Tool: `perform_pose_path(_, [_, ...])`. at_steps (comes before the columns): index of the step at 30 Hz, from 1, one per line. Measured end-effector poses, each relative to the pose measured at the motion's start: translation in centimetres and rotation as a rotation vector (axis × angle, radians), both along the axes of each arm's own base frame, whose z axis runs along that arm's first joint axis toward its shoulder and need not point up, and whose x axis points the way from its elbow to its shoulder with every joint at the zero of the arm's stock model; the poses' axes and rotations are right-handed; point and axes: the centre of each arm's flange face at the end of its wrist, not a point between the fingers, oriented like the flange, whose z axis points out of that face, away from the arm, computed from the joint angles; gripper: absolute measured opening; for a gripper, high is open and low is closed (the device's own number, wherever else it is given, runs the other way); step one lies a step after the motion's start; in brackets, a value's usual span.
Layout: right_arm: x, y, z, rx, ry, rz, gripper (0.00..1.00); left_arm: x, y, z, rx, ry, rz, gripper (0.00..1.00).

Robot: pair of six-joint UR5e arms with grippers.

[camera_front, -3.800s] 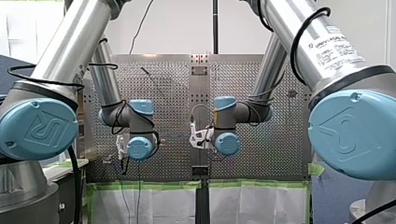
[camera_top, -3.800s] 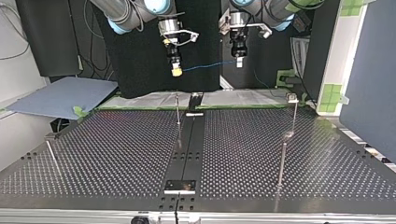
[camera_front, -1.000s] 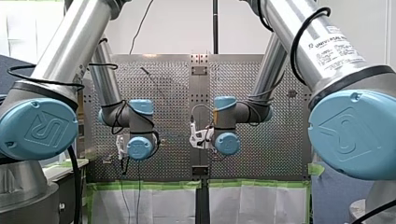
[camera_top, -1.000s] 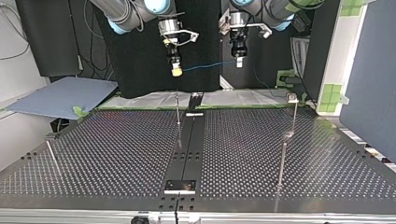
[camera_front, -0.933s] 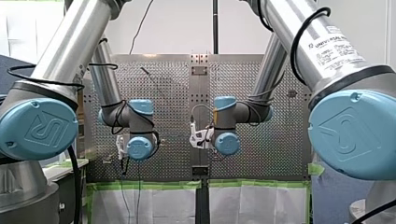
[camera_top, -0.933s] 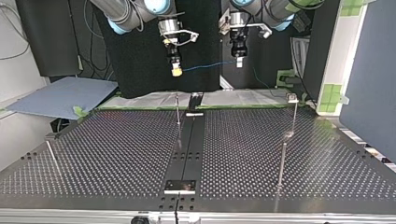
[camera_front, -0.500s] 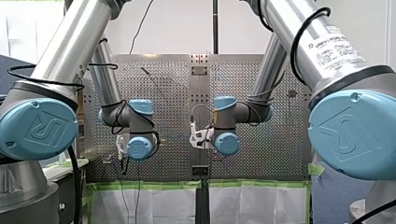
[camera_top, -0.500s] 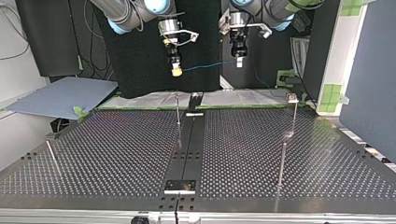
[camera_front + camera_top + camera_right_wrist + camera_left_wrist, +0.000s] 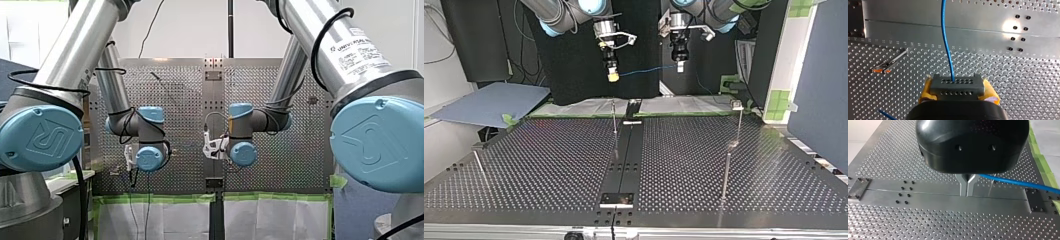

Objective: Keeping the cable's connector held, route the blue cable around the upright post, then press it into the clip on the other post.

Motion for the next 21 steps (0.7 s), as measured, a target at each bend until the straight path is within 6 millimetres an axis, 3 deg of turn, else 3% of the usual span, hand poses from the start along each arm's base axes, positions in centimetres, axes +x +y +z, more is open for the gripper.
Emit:
perform_pose_path(14, [0.0,0.0,0.0,0.000,0.000,0.000,0.00,0.0,0.0,0.0,0.000,0.000,0.000,0.00])
perform_pose_path(21, [0.0,0.0,0.0,0.000,0.000,0.000,0.00,-0.4,0.5,-1.1,0.035,0.053,0.008,0.00])
